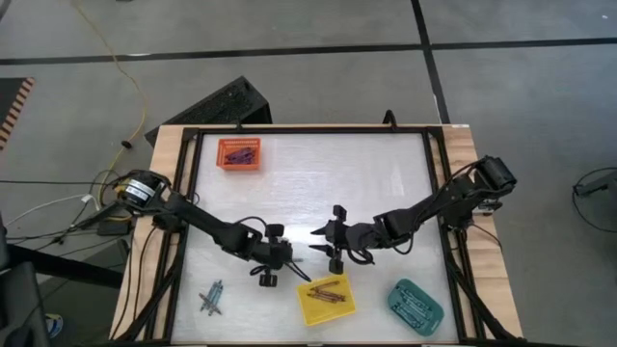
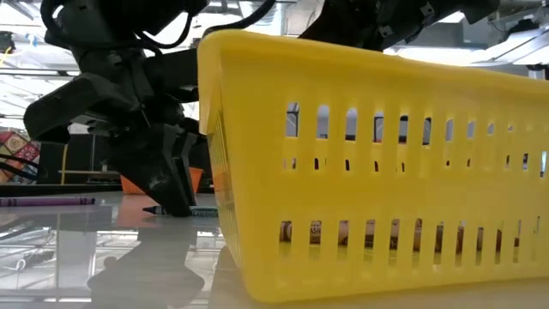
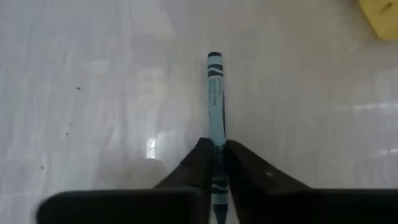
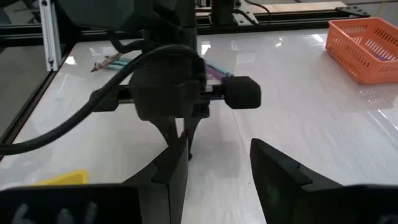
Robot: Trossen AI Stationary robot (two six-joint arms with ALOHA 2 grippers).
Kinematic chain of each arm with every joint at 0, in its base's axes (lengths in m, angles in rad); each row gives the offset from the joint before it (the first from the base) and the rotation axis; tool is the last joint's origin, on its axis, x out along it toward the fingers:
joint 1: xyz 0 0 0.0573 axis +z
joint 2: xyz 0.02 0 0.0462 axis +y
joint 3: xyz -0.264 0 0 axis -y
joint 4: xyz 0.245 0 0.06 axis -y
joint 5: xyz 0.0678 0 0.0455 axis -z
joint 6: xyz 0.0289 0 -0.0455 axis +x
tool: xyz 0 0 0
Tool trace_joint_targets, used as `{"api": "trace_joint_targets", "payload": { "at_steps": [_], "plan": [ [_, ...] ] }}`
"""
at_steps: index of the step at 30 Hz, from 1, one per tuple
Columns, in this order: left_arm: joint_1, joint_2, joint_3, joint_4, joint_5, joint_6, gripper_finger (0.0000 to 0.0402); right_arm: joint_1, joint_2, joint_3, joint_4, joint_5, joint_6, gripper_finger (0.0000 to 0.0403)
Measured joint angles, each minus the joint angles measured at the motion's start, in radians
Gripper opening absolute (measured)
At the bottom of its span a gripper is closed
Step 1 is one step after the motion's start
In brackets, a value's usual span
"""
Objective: Sort crayons
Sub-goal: Put the blue crayon into the green bin
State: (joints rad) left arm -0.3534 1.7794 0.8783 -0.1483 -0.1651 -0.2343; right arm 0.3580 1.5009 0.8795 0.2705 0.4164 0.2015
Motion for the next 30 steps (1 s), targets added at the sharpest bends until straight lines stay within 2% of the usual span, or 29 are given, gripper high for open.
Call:
{"api": "trace_joint_targets", "payload": {
  "at_steps": [4,9,11,15,20,25,30],
  "plan": [
    [0.000,0.001,-0.001,-0.001,-0.012,0.006,0.0007,0.000,0.000,0.000,0.000,0.000,0.000,0.0168],
    [0.000,-0.048,-0.004,0.004,-0.100,0.053,0.0003,0.002,-0.005,0.000,-0.008,0.001,-0.008,0.0168],
    [0.004,-0.094,-0.010,-0.014,-0.168,0.082,0.0002,0.009,-0.023,0.000,-0.038,0.007,-0.015,0.0168],
    [0.004,-0.211,-0.005,-0.016,-0.285,0.134,0.0002,0.031,-0.100,0.000,-0.132,0.095,-0.015,0.0168],
    [0.008,-0.368,-0.005,0.017,-0.379,0.218,0.0001,0.066,-0.180,0.000,-0.177,0.146,-0.034,0.0168],
    [0.009,-0.455,-0.005,0.185,-0.362,0.336,0.0001,0.092,-0.178,0.000,-0.073,0.146,-0.132,0.0168],
    [0.009,-0.467,-0.005,0.349,-0.296,0.421,0.0000,0.100,-0.168,0.000,0.076,0.159,-0.256,0.0168]
  ]
}}
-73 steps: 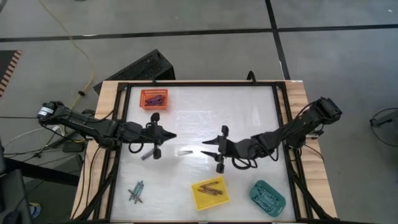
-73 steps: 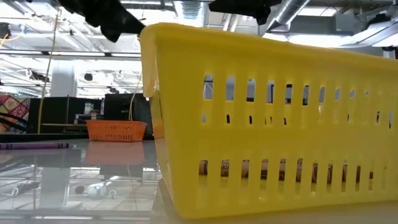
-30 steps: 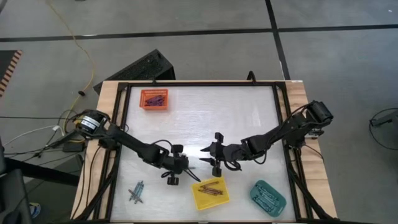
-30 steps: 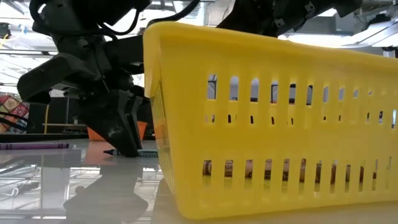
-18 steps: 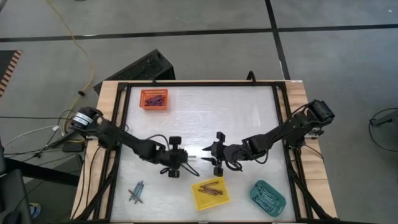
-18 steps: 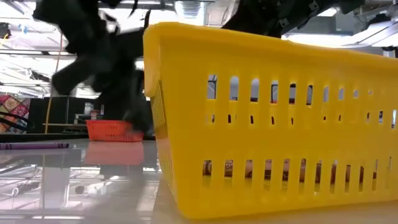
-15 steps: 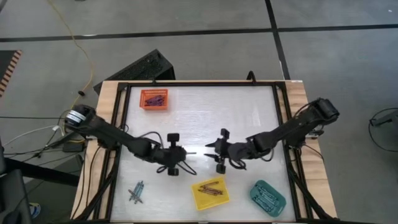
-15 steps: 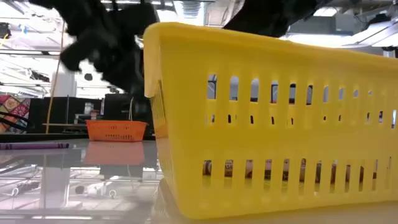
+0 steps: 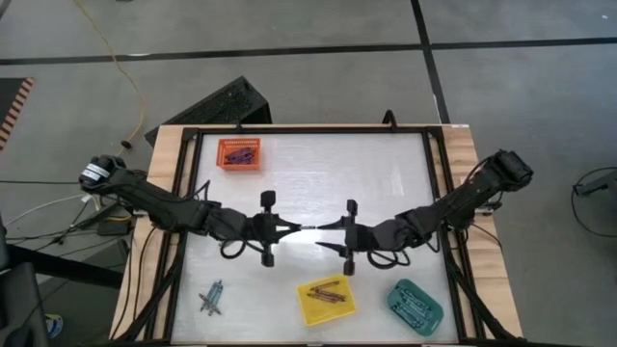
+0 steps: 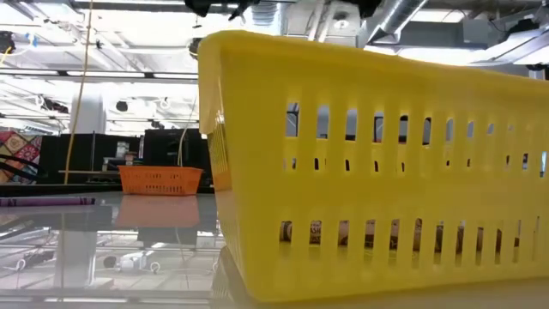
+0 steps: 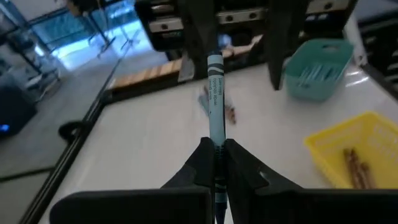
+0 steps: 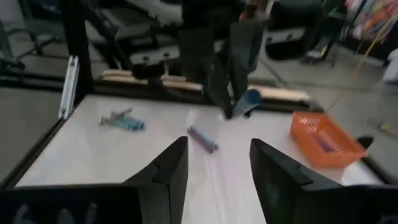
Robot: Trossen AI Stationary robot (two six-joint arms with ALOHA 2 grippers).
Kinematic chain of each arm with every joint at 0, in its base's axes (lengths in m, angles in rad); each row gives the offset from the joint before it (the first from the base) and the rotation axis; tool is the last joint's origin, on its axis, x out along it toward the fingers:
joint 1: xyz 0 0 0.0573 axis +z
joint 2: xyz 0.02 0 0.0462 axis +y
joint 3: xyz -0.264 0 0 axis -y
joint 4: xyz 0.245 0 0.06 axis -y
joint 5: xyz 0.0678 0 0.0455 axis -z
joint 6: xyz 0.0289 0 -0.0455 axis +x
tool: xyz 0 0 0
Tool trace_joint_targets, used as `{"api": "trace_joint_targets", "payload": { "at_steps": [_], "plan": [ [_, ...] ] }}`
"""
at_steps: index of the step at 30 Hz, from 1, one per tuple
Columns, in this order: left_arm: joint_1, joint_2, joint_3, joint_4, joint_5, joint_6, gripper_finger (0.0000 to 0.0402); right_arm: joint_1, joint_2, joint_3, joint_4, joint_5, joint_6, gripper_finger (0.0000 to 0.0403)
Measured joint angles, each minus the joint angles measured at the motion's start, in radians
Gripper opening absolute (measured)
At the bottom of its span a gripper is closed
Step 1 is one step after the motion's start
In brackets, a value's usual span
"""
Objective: Sort crayons
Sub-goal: Put the blue crayon into the green bin
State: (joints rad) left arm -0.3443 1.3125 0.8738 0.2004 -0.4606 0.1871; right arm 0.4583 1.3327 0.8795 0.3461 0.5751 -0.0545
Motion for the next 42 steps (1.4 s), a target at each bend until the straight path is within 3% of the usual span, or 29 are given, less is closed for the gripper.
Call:
{"api": "trace_joint_targets", "payload": {
  "at_steps": [10,22,34,42],
  "plan": [
    [0.004,0.000,0.000,0.127,0.072,0.039,0.0000,0.011,0.003,0.000,0.161,0.027,-0.159,0.0168],
    [0.034,0.000,0.000,0.169,0.142,0.040,0.0000,0.003,0.003,0.000,0.284,-0.056,-0.220,0.0164],
    [0.034,0.001,0.000,0.181,0.147,0.049,0.0000,-0.024,0.004,0.000,0.293,-0.104,-0.216,0.0079],
    [0.034,0.001,0.000,0.181,0.149,0.049,0.0000,-0.037,0.004,0.000,0.297,-0.108,-0.216,0.0044]
  ]
}}
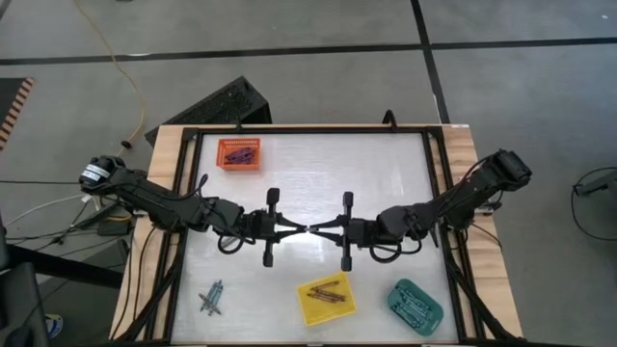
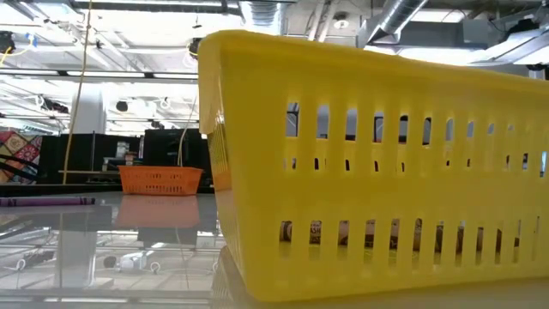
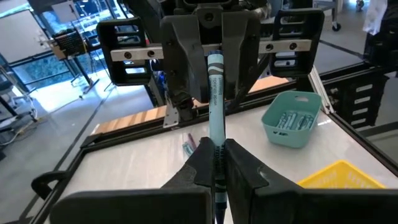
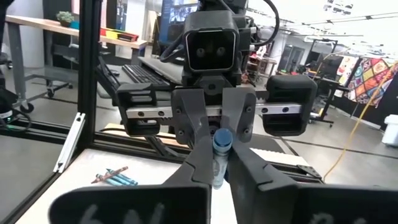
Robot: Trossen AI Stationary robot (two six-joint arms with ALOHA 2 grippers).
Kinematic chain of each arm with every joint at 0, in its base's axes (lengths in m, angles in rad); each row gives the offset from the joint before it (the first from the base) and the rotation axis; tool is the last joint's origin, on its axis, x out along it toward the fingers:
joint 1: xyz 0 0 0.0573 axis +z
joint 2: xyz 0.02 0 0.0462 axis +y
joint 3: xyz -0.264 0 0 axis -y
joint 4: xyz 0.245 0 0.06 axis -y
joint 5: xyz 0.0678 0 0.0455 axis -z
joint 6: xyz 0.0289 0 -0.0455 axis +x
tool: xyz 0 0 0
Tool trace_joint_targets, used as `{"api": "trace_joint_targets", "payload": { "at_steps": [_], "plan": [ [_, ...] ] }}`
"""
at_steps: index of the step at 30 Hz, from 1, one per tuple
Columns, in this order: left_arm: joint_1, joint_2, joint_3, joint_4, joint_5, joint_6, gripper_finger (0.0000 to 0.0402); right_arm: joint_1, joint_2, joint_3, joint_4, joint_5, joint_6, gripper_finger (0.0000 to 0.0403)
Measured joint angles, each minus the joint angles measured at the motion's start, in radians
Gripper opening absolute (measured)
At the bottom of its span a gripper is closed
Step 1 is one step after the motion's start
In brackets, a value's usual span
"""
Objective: Sort crayons
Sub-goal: Put the blue crayon into the green bin
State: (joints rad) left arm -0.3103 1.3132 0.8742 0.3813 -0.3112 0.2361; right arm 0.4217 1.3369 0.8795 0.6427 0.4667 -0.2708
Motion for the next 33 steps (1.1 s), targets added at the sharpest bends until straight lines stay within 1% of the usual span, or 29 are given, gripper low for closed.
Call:
{"api": "trace_joint_targets", "payload": {
  "at_steps": [5,9,12,15,18,21,24,26,31,33],
  "plan": [
    [0.000,0.000,0.000,0.000,0.001,0.004,0.0001,0.000,0.000,0.000,0.001,0.000,-0.024,0.0008],
    [0.000,0.000,0.000,0.000,0.001,0.011,0.0004,0.000,0.000,0.000,0.004,0.000,-0.026,0.0006],
    [0.000,0.000,0.000,0.000,0.009,0.020,0.0016,0.000,0.000,0.000,0.004,0.001,-0.026,0.0003],
    [0.000,0.000,0.000,-0.003,0.010,0.034,0.0048,0.000,0.000,0.000,0.003,0.001,-0.025,0.0003],
    [0.000,0.000,0.001,-0.008,0.010,0.034,0.0097,0.002,0.000,0.000,0.000,0.002,-0.020,0.0002],
    [-0.001,0.000,0.001,-0.049,0.013,0.032,0.0144,0.004,0.000,0.000,-0.027,0.002,0.025,0.0002],
    [-0.009,0.000,0.001,-0.127,0.013,0.011,0.0179,0.021,-0.008,0.000,-0.098,0.003,0.095,0.0001],
    [-0.018,0.000,0.001,-0.191,0.015,-0.009,0.0193,0.037,-0.018,0.000,-0.167,0.006,0.157,0.0001],
    [-0.031,0.000,0.001,-0.349,0.016,-0.073,0.0202,0.097,-0.079,0.000,-0.375,0.005,0.356,0.0001],
    [-0.034,0.000,0.001,-0.398,0.015,-0.098,0.0201,0.122,-0.109,0.012,-0.508,0.005,0.454,0.0001]
  ]
}}
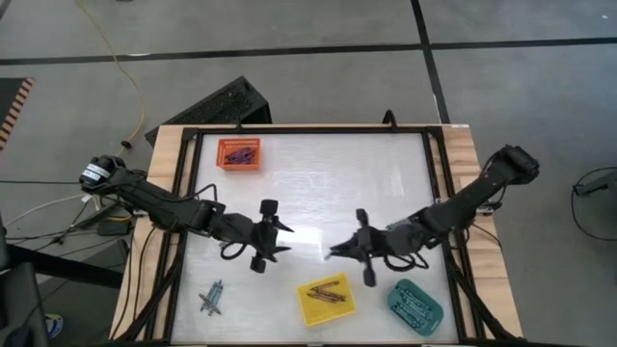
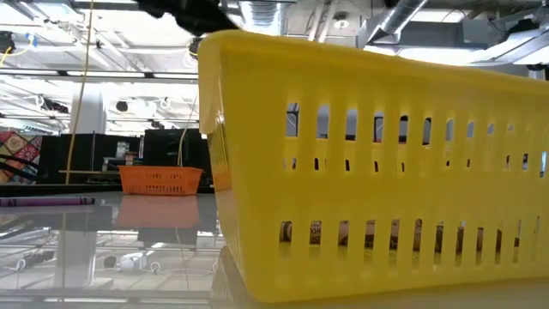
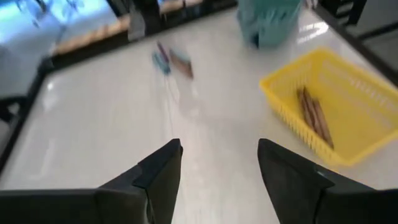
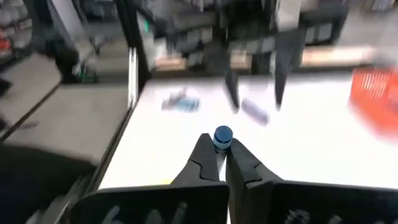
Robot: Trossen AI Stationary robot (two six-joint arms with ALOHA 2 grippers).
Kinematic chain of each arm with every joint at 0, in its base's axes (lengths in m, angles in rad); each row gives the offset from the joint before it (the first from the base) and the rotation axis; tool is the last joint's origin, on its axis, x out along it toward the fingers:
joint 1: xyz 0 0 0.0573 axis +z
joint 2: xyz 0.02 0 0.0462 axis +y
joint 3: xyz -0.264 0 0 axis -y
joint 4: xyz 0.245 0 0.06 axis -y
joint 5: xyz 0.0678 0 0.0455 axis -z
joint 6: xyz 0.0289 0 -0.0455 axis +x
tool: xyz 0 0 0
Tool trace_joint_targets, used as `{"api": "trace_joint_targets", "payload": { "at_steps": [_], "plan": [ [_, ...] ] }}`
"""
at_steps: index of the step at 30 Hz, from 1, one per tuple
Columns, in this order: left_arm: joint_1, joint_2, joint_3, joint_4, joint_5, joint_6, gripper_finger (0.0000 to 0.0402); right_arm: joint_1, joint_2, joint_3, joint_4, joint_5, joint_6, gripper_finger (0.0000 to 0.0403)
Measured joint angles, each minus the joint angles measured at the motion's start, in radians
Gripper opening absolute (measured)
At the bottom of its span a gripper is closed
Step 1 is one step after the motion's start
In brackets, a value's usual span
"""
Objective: Sort crayons
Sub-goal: Put the blue crayon into the green bin
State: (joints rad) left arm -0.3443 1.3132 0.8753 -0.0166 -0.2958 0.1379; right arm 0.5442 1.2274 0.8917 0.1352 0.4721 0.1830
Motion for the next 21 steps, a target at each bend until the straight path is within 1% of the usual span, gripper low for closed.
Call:
{"api": "trace_joint_targets", "payload": {
  "at_steps": [2,5,7,10,13,15,18,21],
  "plan": [
    [0.000,0.000,0.000,-0.042,0.000,-0.018,0.0199,0.025,-0.028,0.031,-0.167,-0.005,0.108,0.0000],
    [0.000,0.000,0.000,-0.099,0.000,-0.033,0.0197,0.061,-0.050,0.098,-0.425,-0.049,0.291,0.0000],
    [0.000,0.000,0.000,-0.128,0.000,-0.043,0.0196,0.084,-0.051,0.142,-0.564,-0.097,0.411,0.0000],
    [0.000,0.000,0.000,-0.158,-0.001,-0.051,0.0196,0.114,-0.036,0.184,-0.725,-0.213,0.586,0.0000],
    [0.000,0.000,0.000,-0.183,-0.004,-0.054,0.0196,0.142,-0.015,0.187,-0.783,-0.345,0.739,0.0000],
    [0.000,0.000,0.000,-0.193,-0.005,-0.056,0.0196,0.169,0.006,0.184,-0.807,-0.411,0.832,0.0000],
    [0.000,-0.001,0.000,-0.207,-0.005,-0.057,0.0196,0.213,0.046,0.184,-0.818,-0.487,0.943,0.0000],
    [0.000,-0.001,0.000,-0.219,-0.005,-0.057,0.0196,0.256,0.091,0.184,-0.839,-0.537,1.024,0.0000]
  ]
}}
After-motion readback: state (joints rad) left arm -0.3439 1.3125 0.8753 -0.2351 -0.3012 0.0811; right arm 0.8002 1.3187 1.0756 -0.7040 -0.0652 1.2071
